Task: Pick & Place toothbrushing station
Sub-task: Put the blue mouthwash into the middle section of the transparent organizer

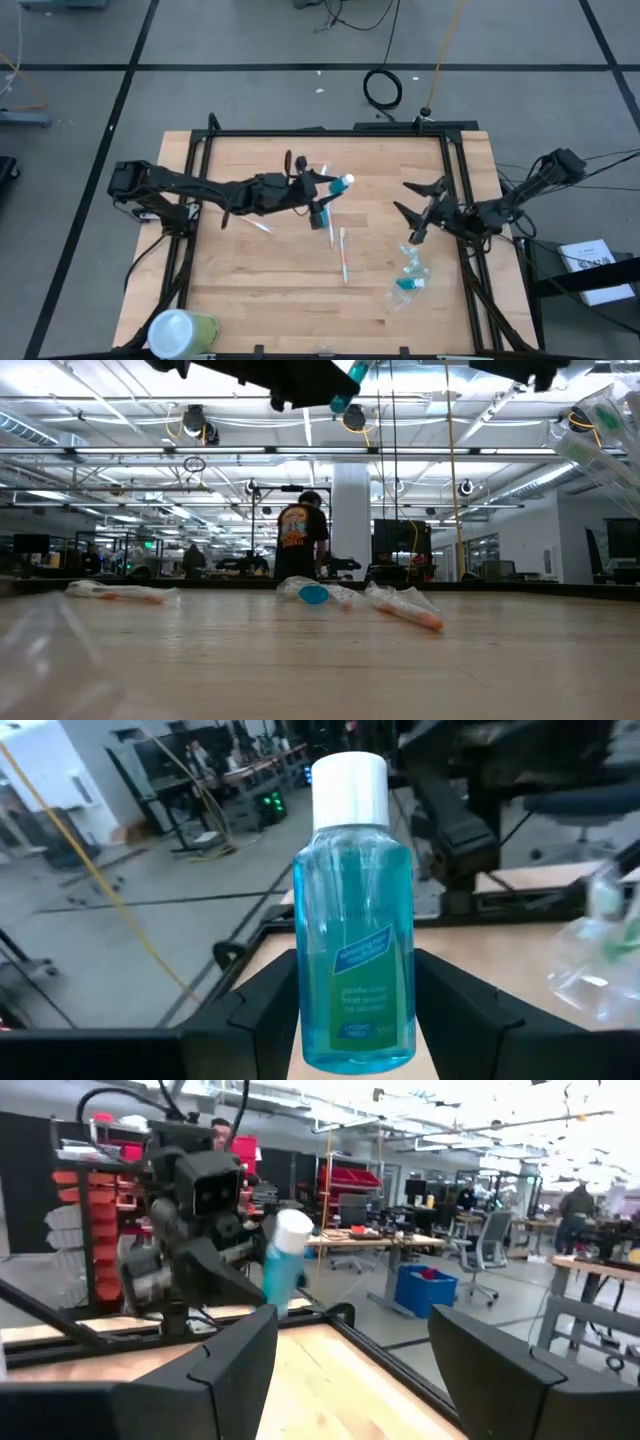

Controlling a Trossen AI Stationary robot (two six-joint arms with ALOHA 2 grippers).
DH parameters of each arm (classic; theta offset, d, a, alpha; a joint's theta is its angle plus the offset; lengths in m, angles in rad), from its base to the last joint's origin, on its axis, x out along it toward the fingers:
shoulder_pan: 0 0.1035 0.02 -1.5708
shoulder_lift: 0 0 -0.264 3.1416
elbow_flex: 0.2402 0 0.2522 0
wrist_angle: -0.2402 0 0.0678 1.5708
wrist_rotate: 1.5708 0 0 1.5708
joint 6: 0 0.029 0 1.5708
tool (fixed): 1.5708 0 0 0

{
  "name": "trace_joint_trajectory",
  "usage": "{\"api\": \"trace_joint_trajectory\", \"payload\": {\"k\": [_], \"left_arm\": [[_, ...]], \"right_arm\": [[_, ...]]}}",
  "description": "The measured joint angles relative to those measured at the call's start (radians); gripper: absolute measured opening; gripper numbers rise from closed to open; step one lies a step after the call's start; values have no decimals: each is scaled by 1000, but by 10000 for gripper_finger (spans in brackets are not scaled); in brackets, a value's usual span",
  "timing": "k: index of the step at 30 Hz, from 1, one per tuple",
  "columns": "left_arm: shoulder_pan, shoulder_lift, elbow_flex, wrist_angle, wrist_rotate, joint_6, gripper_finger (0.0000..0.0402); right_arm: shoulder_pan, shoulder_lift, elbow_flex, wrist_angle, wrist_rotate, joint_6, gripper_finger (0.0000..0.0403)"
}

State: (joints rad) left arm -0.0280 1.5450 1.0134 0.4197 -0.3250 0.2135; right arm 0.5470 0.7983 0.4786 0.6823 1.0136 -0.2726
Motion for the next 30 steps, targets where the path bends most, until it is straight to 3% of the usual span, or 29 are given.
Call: {"api": "trace_joint_trajectory", "payload": {"k": [6, 11, 18, 23, 30], "left_arm": [[-1, 93, 0, 119, -74, 73, 184], [-9, 161, 0, 231, -90, 169, 184], [-30, 190, 0, 290, -149, 277, 184], [-29, 190, 0, 285, -151, 291, 184], [-29, 190, 0, 279, -151, 300, 184]], "right_arm": [[-80, 199, 150, -97, -131, 149, 251], [-177, 299, 184, -55, -184, 243, 251], [-293, 379, 184, 39, -337, 358, 251], [-338, 423, 184, 77, -342, 367, 249], [-365, 445, 184, 107, -389, 367, 200]]}}
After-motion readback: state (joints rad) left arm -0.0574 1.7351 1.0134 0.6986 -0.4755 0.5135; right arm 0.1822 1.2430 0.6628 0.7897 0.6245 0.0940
